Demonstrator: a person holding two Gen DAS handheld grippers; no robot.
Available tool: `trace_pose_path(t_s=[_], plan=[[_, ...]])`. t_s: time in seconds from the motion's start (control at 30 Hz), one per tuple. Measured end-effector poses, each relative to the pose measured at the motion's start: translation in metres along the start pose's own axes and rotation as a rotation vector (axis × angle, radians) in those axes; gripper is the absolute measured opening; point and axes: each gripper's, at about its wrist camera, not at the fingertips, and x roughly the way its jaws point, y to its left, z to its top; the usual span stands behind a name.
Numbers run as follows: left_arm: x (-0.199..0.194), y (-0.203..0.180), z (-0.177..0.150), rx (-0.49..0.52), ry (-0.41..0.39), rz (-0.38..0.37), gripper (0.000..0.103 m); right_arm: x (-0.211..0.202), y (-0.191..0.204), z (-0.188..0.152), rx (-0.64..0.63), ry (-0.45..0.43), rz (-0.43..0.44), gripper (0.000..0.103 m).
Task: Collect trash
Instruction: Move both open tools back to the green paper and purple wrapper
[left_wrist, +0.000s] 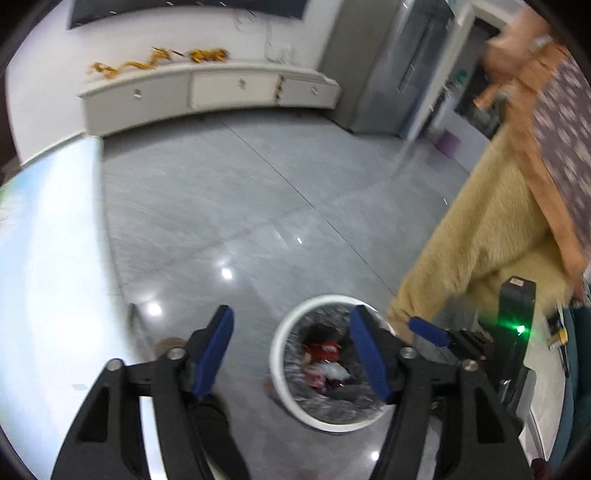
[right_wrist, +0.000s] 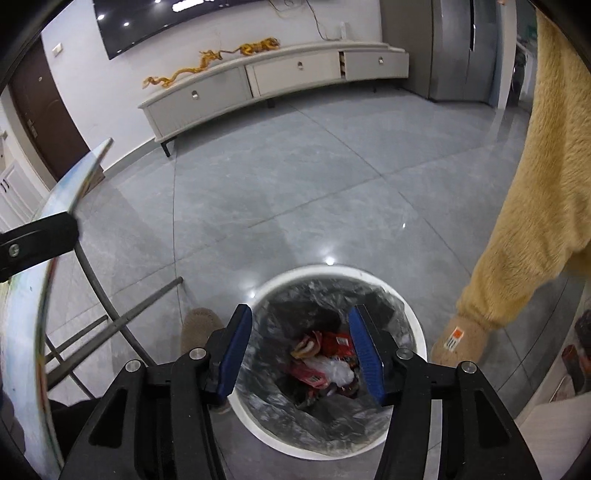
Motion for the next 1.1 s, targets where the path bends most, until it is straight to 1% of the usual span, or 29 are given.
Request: trace_pose_path(t_s=[0.17,0.27,0.4,0.47,0.5,0.6,0.8,0.9,1.0,1.1], plan=[[-0.046,0.060,-0.009,-0.080,-0.079,0.064,0.069,-0.021,0.040,0.015,-0.052,-0.051,0.013,0.054],[-0.075,0.100,-0.022,-0.130,-0.122,0.123,0.069,-0.035,0.070,0.022,-0.093,-0.075,0.030,0.054],[-0.109,0.155,-0.042,-0.215,-0.169,0.196,0.069,-0.048,0.120,0.026,-0.186,-0.095,0.060,0.054],[-0.125,0.179,-0.054,-0.258,-0.190,0.240,0.069,-0.053,0.142,0.028,-0.223,-0.104,0.078,0.054],[-0.135,0.194,-0.060,-0.281,-0.202,0.273,0.069,-0.055,0.154,0.029,-0.240,-0.109,0.092,0.054],[-0.159,0.220,-0.076,-0.320,-0.231,0.363,0.069,-0.064,0.190,0.030,-0.290,-0.125,0.143,0.054],[-0.199,0.253,-0.109,-0.373,-0.271,0.514,0.069,-0.072,0.242,0.021,-0.380,-0.121,0.218,0.054],[-0.211,0.264,-0.123,-0.394,-0.277,0.547,0.069,-0.077,0.262,0.013,-0.423,-0.113,0.247,0.054],[-0.221,0.262,-0.133,-0.393,-0.283,0.575,0.069,-0.080,0.272,0.008,-0.448,-0.108,0.267,0.054],[-0.227,0.257,-0.140,-0.392,-0.290,0.581,0.069,-0.083,0.282,0.003,-0.468,-0.102,0.281,0.054]])
